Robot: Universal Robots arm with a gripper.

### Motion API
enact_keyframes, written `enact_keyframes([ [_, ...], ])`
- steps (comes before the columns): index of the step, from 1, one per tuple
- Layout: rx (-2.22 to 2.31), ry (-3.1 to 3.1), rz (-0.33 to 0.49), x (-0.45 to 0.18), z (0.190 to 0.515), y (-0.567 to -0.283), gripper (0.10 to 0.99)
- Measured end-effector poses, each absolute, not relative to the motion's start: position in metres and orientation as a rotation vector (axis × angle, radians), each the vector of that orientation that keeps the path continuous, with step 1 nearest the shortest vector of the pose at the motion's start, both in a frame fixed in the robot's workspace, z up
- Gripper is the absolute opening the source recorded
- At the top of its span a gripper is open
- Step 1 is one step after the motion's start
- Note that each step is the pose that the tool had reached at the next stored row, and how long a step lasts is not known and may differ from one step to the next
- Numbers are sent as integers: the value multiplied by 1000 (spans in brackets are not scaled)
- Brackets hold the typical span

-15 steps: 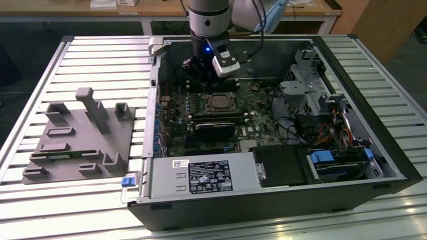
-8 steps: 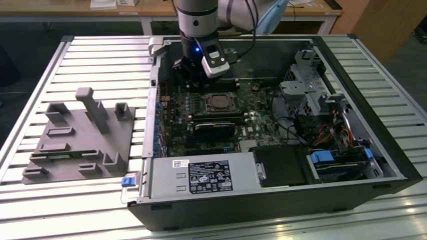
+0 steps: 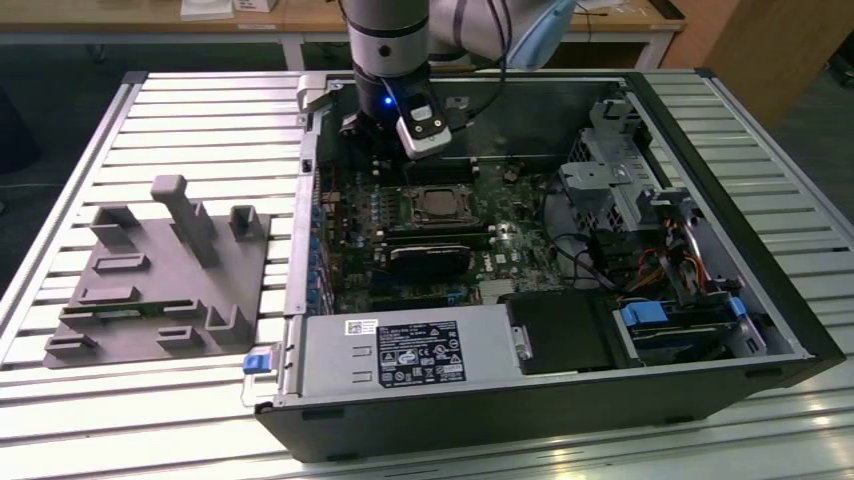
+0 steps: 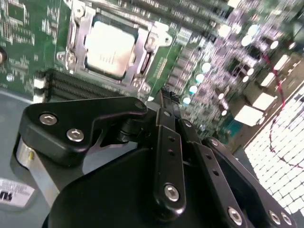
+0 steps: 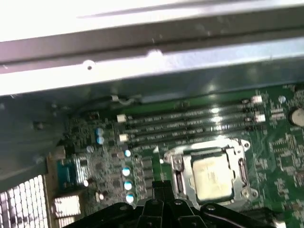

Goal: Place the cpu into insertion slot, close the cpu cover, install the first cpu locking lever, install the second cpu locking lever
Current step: 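Install the first cpu locking lever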

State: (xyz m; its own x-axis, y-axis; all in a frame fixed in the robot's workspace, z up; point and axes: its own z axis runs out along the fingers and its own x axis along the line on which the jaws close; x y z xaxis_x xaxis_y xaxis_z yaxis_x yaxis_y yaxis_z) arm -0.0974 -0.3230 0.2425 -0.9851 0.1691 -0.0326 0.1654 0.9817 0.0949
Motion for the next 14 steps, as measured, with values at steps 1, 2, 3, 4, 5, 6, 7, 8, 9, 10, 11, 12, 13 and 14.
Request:
enact_keyframes([
  [1,261,3087,154,-98,243,-323,106],
  [2,260,3087,165,-99,242,-323,106],
  [3,260,3087,178,-100,242,-323,106],
  [4,259,3087,195,-101,242,-323,106],
  [5,259,3087,214,-102,242,-323,106],
  [6,258,3086,234,-103,242,-323,106],
  [7,258,3086,254,-104,242,-324,106],
  [8,257,3086,273,-104,242,-324,106],
  [9,257,3085,293,-105,242,-324,106],
  [10,256,3084,312,-105,241,-324,106],
  [11,255,3083,332,-105,241,-324,106],
  [12,255,3082,351,-106,241,-324,106],
  [13,255,3081,372,-106,241,-324,106],
  [14,255,3080,386,-106,241,-324,106],
])
